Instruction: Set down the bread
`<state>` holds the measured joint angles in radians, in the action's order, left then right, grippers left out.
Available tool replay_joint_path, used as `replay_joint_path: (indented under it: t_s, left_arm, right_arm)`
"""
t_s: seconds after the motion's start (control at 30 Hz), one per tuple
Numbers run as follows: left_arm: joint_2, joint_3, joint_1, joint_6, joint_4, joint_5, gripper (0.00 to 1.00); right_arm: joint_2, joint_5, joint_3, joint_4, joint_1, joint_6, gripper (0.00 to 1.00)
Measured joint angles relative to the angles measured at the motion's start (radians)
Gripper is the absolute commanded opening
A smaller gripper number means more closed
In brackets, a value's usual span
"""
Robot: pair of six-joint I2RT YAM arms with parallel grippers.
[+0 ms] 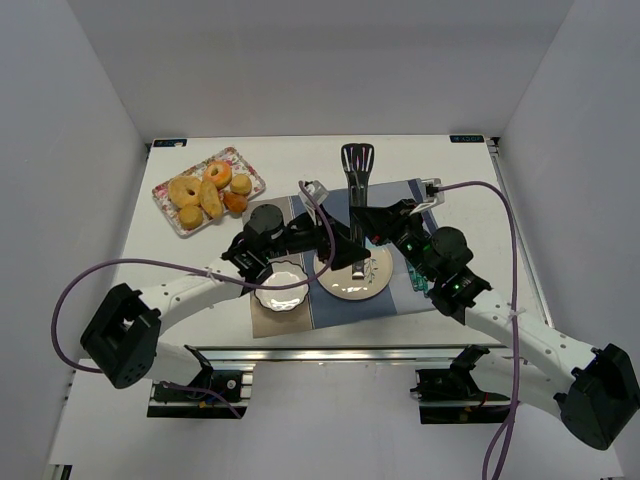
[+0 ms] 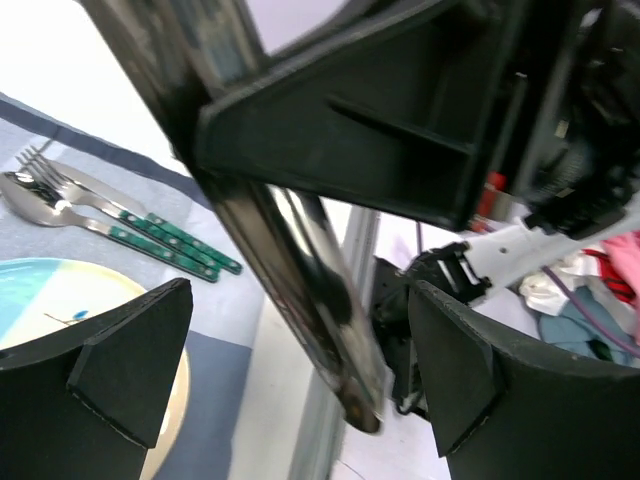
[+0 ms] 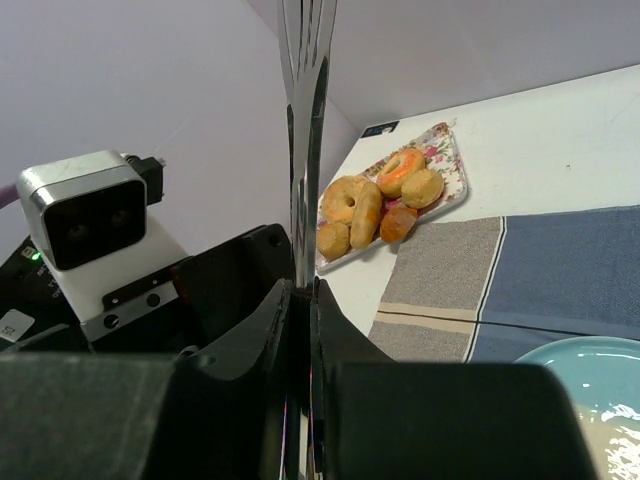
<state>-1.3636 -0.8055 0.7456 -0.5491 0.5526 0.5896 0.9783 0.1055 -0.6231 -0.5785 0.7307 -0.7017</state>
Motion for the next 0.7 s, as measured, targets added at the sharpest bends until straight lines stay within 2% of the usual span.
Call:
replay_joint_path:
  t_s: [0.3,0.47,0.7]
  left_arm:
    - [-0.019,-0.055,0.0,0.067,-0.047,-0.015,0.84]
    - [-0.051,-0.07,0.0,0.072,-0.05,-0.002,0.64]
    - [-0.071,-0.072,0.004,0.061,-0.043,0.025,0.63]
  right_arm:
    - [-0.003,-0.006,0.0,0.0,0.0,-0.006,0.07]
    - [-0.003,-0.005,0.012,-0.008,0.0,-0.004,0.11]
    - [-0.003,0.0,0.032,-0.005,-0.002,-0.003,0.14]
